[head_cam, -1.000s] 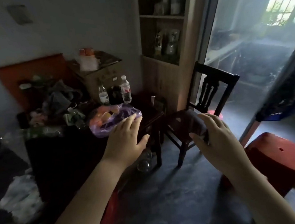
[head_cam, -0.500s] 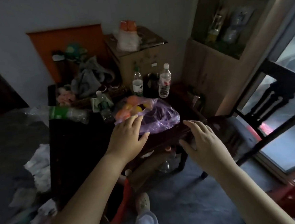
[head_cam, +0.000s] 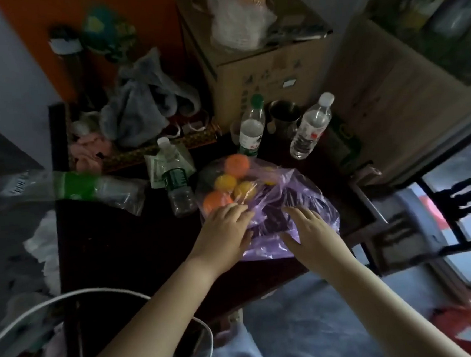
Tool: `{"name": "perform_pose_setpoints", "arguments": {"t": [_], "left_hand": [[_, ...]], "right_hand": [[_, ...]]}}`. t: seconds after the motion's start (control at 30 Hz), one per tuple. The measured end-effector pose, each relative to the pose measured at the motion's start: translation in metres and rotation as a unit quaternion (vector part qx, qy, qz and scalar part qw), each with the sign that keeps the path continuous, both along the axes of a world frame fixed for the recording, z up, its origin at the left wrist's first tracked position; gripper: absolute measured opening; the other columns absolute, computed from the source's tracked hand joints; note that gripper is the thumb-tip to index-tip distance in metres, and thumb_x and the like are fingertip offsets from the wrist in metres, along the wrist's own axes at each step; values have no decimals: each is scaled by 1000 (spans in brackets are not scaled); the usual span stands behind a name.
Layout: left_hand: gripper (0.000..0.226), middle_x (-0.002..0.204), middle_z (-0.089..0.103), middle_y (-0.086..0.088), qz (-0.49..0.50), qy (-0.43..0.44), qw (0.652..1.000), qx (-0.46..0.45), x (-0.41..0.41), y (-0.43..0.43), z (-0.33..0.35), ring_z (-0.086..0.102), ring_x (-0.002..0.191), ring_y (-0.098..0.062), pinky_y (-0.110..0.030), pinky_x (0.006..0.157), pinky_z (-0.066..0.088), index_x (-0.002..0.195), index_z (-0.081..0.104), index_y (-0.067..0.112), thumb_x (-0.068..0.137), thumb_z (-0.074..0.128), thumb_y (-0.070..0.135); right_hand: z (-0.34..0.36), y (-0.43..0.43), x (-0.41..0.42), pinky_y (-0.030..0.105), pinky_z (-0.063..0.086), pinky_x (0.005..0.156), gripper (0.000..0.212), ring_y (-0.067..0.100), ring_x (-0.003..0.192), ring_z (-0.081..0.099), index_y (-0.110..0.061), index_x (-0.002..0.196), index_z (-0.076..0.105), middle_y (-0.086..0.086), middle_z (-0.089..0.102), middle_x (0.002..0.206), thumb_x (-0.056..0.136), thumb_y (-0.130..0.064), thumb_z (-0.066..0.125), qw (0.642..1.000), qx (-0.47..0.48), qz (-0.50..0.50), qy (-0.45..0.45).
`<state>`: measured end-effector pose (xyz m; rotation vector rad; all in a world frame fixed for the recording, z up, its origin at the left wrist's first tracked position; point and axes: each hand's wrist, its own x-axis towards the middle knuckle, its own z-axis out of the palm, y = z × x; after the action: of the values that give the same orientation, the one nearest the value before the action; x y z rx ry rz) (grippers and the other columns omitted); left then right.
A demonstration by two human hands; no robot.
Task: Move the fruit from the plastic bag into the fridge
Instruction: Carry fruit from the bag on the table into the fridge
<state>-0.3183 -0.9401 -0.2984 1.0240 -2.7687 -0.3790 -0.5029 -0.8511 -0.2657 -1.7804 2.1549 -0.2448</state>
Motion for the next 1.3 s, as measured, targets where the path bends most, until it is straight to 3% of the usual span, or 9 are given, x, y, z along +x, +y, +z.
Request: {"name": "perform_pose_setpoints", "arguments": {"t": [0.1,0.23,0.3,0.57,0.8,0.93,1.07,1.2,1.3], "left_hand": [[39,119,61,-2,-17,23,999,19,-4,-1,-13,55,112,-21,-33,98,41,115,62,14,83,43,26],[33,107,64,-2,-32,30,999,28,-4,4,-34,59,101,-20,-28,94,39,104,65,13,78,48,24],[35,107,65,-2,-20,35,998,39,-3,6,-41,59,102,-19,-30,92,45,104,66,14,79,45,26],[38,102,62,1,22,5,997,67,-1,10,-49,58,96,-18,-30,88,47,108,65,15,80,41,25],[48,128,57,-7,98,-91,989,56,-4,-14,-53,46,127,-28,-44,107,35,124,58,14,80,58,31],[55,145,43,-9,145,-102,983,45,-8,-36,-42,32,138,-32,-51,112,24,135,49,12,88,38,38],[67,145,41,-15,197,-124,971,63,-8,-54,-43,32,137,-35,-50,110,28,141,39,8,83,57,37],[79,150,31,-17,231,-132,960,91,-8,-65,-45,25,141,-33,-47,110,27,148,22,6,86,59,38],[77,149,33,-14,239,-128,959,84,-11,-72,-44,32,137,-32,-45,109,28,148,20,8,87,56,39]], "right_hand": [[-19,-20,-2,30,36,101,56,19,132,36,-18,143,33,-2,39,144,93,-37,51,999,46,6,-11],[-44,-43,-4,34,45,93,49,21,124,45,-17,137,42,-1,48,136,92,-32,52,996,80,18,-30],[-56,-52,-5,37,46,92,47,24,121,47,-18,135,45,0,50,133,91,-30,53,994,99,29,-36],[-81,-84,-11,41,45,94,56,29,123,47,-15,139,37,5,44,141,89,-25,59,986,136,80,-59],[-80,-116,-32,45,44,98,68,31,130,40,-19,148,23,4,30,152,89,-21,57,987,79,110,-84],[-76,-139,-38,43,41,100,69,30,133,36,-20,148,24,6,34,149,88,-19,57,984,53,143,-93],[-75,-167,-35,41,40,92,66,36,117,47,-18,148,23,15,51,130,90,-22,57,982,50,174,-57],[-74,-192,-36,39,43,85,55,35,109,54,-19,141,35,13,57,121,90,-26,55,980,36,192,-47],[-71,-204,-38,31,49,64,33,21,88,64,-25,124,55,1,67,105,92,-33,53,970,-4,229,-76]]}}
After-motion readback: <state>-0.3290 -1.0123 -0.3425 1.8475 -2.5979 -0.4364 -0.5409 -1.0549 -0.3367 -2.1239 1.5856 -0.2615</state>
